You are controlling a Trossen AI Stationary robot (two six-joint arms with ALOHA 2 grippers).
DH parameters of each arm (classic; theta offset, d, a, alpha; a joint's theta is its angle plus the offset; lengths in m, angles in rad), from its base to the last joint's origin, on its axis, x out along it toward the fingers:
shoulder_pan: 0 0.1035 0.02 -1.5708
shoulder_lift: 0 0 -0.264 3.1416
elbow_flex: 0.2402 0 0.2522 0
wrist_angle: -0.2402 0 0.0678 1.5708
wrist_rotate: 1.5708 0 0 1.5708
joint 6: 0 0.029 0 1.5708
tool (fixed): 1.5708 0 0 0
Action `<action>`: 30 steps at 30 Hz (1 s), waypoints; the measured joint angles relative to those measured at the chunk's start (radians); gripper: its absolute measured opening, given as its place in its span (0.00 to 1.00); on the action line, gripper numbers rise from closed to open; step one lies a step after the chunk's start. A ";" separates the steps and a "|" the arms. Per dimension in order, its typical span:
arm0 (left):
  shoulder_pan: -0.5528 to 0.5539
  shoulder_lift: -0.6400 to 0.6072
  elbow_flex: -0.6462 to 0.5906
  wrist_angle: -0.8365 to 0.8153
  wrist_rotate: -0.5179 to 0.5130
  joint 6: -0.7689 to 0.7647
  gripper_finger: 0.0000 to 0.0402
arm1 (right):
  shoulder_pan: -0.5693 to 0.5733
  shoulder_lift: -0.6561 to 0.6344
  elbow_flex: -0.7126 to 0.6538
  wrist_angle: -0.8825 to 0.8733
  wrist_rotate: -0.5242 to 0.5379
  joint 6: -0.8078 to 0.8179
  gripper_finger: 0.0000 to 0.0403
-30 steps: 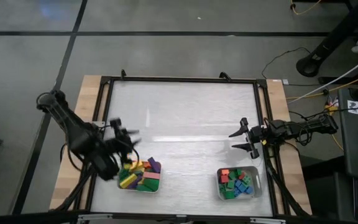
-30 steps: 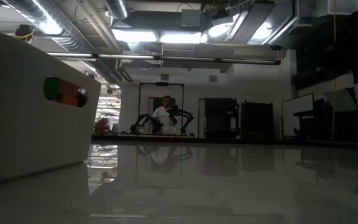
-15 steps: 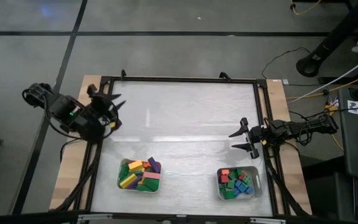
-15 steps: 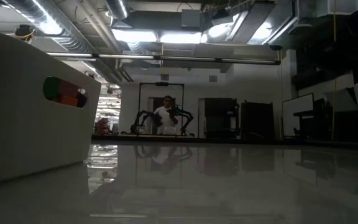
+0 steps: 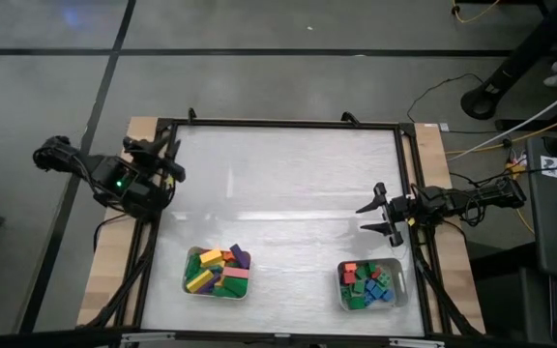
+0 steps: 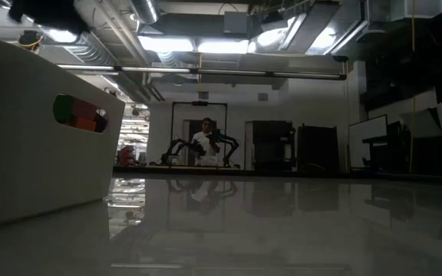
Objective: Sort blocks by size
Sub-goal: Return to Home Position
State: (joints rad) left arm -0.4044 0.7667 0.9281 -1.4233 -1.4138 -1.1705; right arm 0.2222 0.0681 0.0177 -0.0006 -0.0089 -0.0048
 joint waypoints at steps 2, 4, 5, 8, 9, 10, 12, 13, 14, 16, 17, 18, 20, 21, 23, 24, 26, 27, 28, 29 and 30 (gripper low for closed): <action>-0.010 -0.050 -0.083 0.007 0.001 -0.113 0.33 | 0.000 0.000 0.000 0.000 0.000 -0.001 0.53; -0.022 -0.096 -0.161 0.053 0.002 -0.196 0.33 | 0.000 0.000 0.000 0.000 0.000 -0.001 0.53; -0.029 -0.115 -0.197 0.087 0.004 -0.213 0.33 | 0.000 0.000 0.000 0.000 0.000 -0.001 0.53; -0.044 -0.150 -0.299 0.248 0.040 -0.177 0.33 | 0.000 0.000 0.000 0.000 0.001 -0.002 0.53; -0.048 -0.155 -0.329 0.311 0.057 -0.145 0.33 | 0.000 0.000 0.000 0.000 0.001 -0.002 0.53; -0.047 -0.160 -0.361 0.387 0.074 -0.112 0.33 | 0.000 0.000 0.000 0.000 0.001 -0.003 0.53; -0.043 -0.163 -0.415 0.532 0.118 -0.020 0.33 | 0.000 0.000 0.000 0.000 0.001 -0.004 0.53; -0.036 -0.163 -0.443 0.610 0.143 0.033 0.33 | 0.000 0.000 0.000 0.000 0.001 -0.004 0.53; -0.025 -0.163 -0.469 0.691 0.173 0.089 0.33 | 0.000 0.000 0.000 0.001 0.001 -0.004 0.53; 0.009 -0.162 -0.519 0.844 0.249 0.214 0.33 | 0.000 0.000 0.000 0.002 0.001 -0.004 0.53; 0.031 -0.162 -0.540 0.917 0.295 0.278 0.33 | 0.000 0.000 0.000 0.003 0.001 -0.004 0.53; 0.057 -0.162 -0.560 0.997 0.347 0.345 0.33 | 0.000 0.000 0.000 0.003 0.001 -0.004 0.53; 0.120 -0.162 -0.595 1.147 0.464 0.482 0.33 | 0.000 0.000 0.000 0.004 0.001 -0.004 0.53; 0.154 -0.163 -0.608 1.216 0.533 0.558 0.33 | 0.000 0.000 0.000 0.004 0.001 -0.004 0.53; 0.231 -0.163 -0.634 1.346 0.683 0.705 0.33 | 0.000 0.000 0.000 0.004 0.001 -0.004 0.53; 0.269 -0.163 -0.645 1.396 0.755 0.768 0.33 | 0.000 0.000 0.000 0.004 0.001 -0.004 0.53; 0.351 -0.164 -0.654 1.437 0.873 0.836 0.33 | 0.000 0.000 0.000 0.005 0.001 -0.004 0.53; 0.392 -0.164 -0.654 1.444 0.926 0.849 0.33 | 0.000 0.000 0.000 0.005 0.001 -0.003 0.53; 0.428 -0.165 -0.654 1.443 0.974 0.862 0.33 | 0.000 0.000 0.000 0.005 0.001 -0.003 0.53; 0.466 -0.166 -0.654 1.437 1.025 0.867 0.33 | 0.000 0.000 0.000 0.005 0.001 -0.003 0.53; 0.498 -0.168 -0.654 1.430 1.081 0.876 0.33 | 0.000 0.000 0.000 0.005 0.001 -0.003 0.53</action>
State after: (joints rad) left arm 0.0935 0.5983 0.2738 0.0065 -0.3325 -0.2950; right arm 0.2220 0.0680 0.0174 0.0040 -0.0074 -0.0078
